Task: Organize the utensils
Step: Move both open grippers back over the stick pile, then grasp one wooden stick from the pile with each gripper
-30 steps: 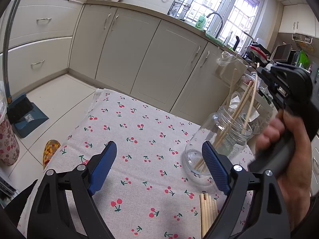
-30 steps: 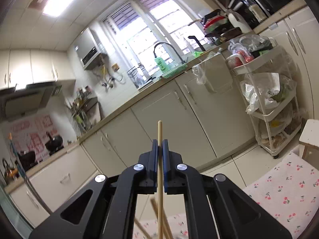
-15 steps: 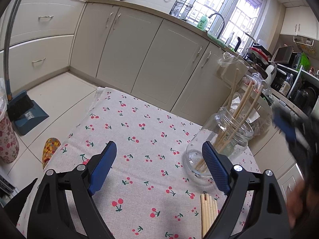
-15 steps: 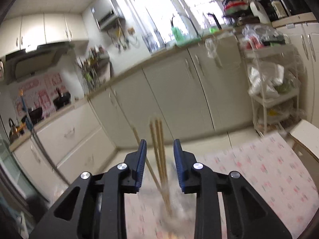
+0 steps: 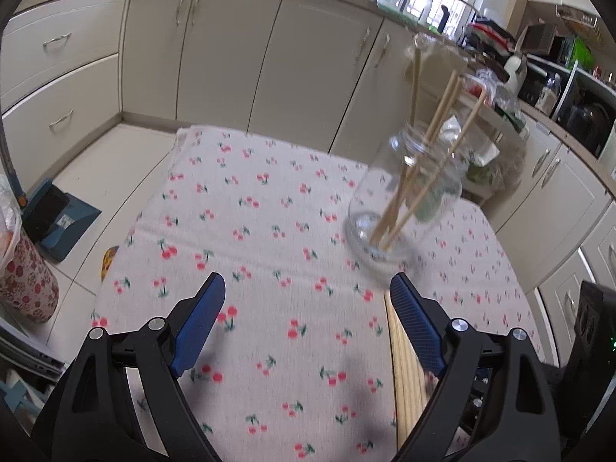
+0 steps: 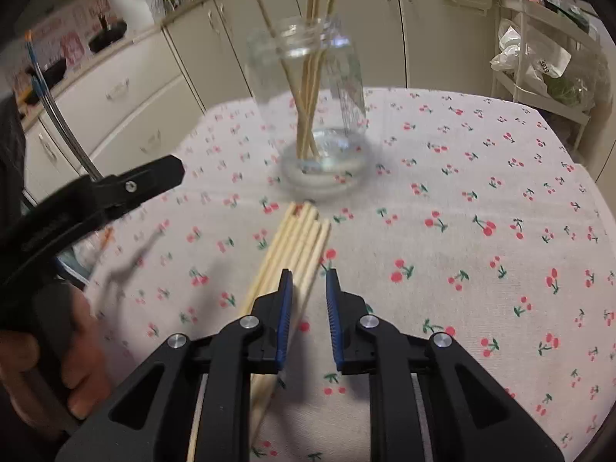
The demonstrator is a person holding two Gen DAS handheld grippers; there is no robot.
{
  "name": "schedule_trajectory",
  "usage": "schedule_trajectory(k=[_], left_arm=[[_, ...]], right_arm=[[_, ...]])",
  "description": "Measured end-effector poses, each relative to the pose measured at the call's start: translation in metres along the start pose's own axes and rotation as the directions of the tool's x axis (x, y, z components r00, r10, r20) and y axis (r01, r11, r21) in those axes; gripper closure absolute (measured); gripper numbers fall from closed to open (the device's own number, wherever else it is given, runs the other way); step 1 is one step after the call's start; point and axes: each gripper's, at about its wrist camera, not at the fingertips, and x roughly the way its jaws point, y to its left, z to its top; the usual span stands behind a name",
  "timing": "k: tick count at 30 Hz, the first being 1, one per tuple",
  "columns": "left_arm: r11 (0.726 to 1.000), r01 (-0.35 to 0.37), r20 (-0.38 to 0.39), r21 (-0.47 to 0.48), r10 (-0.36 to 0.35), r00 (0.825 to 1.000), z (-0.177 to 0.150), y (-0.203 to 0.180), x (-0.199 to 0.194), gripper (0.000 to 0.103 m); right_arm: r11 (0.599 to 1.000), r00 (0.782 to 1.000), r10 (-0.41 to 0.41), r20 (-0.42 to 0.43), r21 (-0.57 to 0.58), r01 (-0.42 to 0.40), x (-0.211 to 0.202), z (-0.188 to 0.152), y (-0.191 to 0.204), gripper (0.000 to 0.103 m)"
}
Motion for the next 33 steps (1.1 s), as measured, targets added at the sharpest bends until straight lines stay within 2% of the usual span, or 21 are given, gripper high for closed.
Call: schedule_trajectory(k=[3, 6, 15, 27, 30, 33], left_arm=[[0.999, -0.006, -0.040, 0.035, 0.007, 0.999, -0.009, -0.009, 0.003, 0.019], [0.993, -0.029, -0.088, 0.112, 0.039, 0.995, -0.017, -0.025, 0.011, 0.019], [0.968, -0.091, -0.152, 0.234, 0.129, 0.980, -0.030, -0.048, 0.026, 0.019], [0.927, -0.165, -0.157, 0.338, 0.228, 0.961, -0.030, -0.067, 0.032, 0.020], [0.937, -0.144, -0.183, 0.318, 0.209, 0.961, -0.028, -0.067, 0.040, 0.024], [0.936, -0.121, -0.201, 0.329, 0.195, 0.960, -0.027, -0.067, 0.038, 0.043]], right_arm=[[0.999, 0.999, -0.031, -0.010, -0.019, 0.031, -0.004, -0.002, -0.002, 0.085], [0.999, 0.999, -0.041, -0.022, -0.012, 0.041, -0.007, -0.004, -0.009, 0.085], [1.000, 1.000, 0.003, -0.023, 0.024, -0.002, -0.012, -0.006, -0.024, 0.087], [0.997, 0.998, 0.049, -0.035, 0.054, -0.047, -0.015, -0.007, -0.029, 0.088], [0.997, 0.998, 0.056, -0.036, 0.059, -0.054, -0.015, -0.007, -0.030, 0.091], [0.996, 0.998, 0.058, -0.037, 0.073, -0.055, -0.016, -0.006, -0.033, 0.092]])
